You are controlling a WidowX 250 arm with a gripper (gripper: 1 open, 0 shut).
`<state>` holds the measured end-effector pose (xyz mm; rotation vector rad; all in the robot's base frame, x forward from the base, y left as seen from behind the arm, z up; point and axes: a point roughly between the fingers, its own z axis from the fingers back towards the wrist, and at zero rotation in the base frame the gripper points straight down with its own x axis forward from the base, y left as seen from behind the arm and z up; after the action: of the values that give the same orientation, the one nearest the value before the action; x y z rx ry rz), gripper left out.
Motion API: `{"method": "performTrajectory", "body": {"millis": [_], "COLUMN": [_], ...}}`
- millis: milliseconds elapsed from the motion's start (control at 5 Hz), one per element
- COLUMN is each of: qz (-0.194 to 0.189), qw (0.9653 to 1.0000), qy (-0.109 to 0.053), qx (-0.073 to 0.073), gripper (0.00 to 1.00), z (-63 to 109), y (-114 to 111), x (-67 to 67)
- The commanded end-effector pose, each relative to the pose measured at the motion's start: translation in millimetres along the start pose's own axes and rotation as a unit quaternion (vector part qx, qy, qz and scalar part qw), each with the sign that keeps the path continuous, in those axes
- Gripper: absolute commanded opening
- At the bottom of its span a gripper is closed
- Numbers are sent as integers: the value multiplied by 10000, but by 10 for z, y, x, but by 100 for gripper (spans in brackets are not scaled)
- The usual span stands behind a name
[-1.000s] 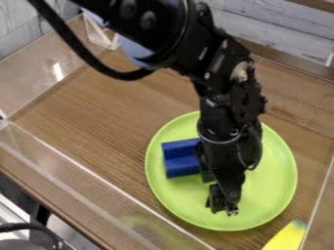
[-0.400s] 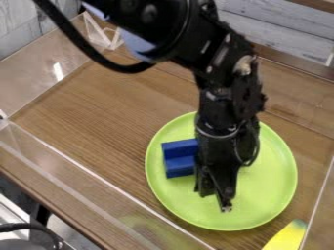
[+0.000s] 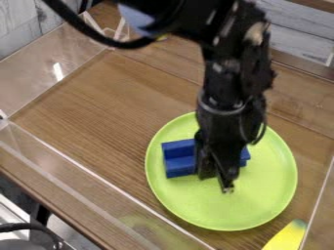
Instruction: Put the blue object in the green plate
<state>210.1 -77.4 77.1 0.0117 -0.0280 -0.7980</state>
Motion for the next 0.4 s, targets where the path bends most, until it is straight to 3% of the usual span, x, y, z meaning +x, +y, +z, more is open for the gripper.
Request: {"method": "performTrajectory", "body": {"millis": [0, 200], "qz": [82, 62], "qw": [9995, 9987], "qy": [-137, -185], "qx": [289, 467], "gripper": [0, 100], "z": [365, 347], "y": [56, 40], "x": [30, 23]}}
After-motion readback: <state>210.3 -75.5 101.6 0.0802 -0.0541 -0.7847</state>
